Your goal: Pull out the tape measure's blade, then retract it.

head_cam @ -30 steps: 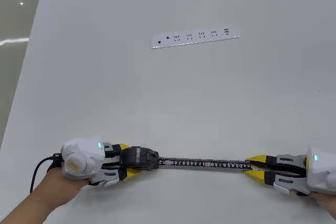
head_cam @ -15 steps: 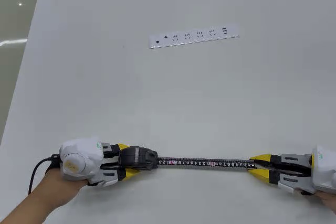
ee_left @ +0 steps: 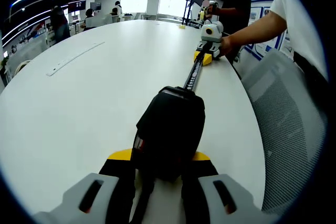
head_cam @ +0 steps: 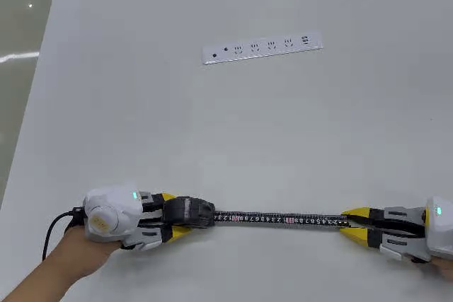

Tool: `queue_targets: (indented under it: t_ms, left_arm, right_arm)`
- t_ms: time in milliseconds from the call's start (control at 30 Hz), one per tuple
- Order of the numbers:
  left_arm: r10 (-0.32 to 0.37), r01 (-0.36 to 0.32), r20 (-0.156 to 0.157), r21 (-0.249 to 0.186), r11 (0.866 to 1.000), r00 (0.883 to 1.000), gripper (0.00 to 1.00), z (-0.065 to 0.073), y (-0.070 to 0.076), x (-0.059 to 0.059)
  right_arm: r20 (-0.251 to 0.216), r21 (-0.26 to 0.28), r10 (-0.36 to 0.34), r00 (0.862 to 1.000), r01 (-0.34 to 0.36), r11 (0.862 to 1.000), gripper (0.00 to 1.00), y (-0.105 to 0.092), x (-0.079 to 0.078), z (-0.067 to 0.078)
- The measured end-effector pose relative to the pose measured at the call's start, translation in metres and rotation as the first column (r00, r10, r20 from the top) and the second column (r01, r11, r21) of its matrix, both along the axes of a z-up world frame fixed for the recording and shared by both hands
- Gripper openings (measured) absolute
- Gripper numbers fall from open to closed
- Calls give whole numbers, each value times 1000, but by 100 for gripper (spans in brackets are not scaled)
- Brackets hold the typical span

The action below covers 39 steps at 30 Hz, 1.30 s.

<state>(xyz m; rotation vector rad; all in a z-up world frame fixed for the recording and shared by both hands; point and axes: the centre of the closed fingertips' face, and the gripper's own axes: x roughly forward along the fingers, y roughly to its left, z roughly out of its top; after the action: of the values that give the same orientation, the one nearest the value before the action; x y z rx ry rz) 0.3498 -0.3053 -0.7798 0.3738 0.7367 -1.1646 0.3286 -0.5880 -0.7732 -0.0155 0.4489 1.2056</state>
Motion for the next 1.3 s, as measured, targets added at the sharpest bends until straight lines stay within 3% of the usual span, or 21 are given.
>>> queue_targets:
  t_ms: [733,900,1000,1067,1267,1300]
  left_arm:
    - [-6,6,5,7,1000,1000,31,0,0,0]
    - [-14,14,-2,28,1000,1000,31,0,-1,1]
    - [-5,5,-2,34,999,1000,31,0,0,0]
    - [33,-32,-26,28,999,999,32,-1,2,0]
    - [38,-38,-13,29,999,999,33,-1,1,0]
    - [44,-44,-22,24,999,999,34,-1,1,-1]
  right_arm:
    - [-18,-12,-34,999,33,999,13,5,-3,7]
    - [-18,-14,-35,999,35,999,13,4,-3,6]
    - [-10,-28,-32,999,32,999,14,4,-3,3]
    - [-5,-33,-23,1000,22,999,15,5,-5,3]
    - [-7,-30,-29,1000,29,999,19,4,-6,1]
    - [-5,-32,-30,1000,30,999,19,5,-6,1]
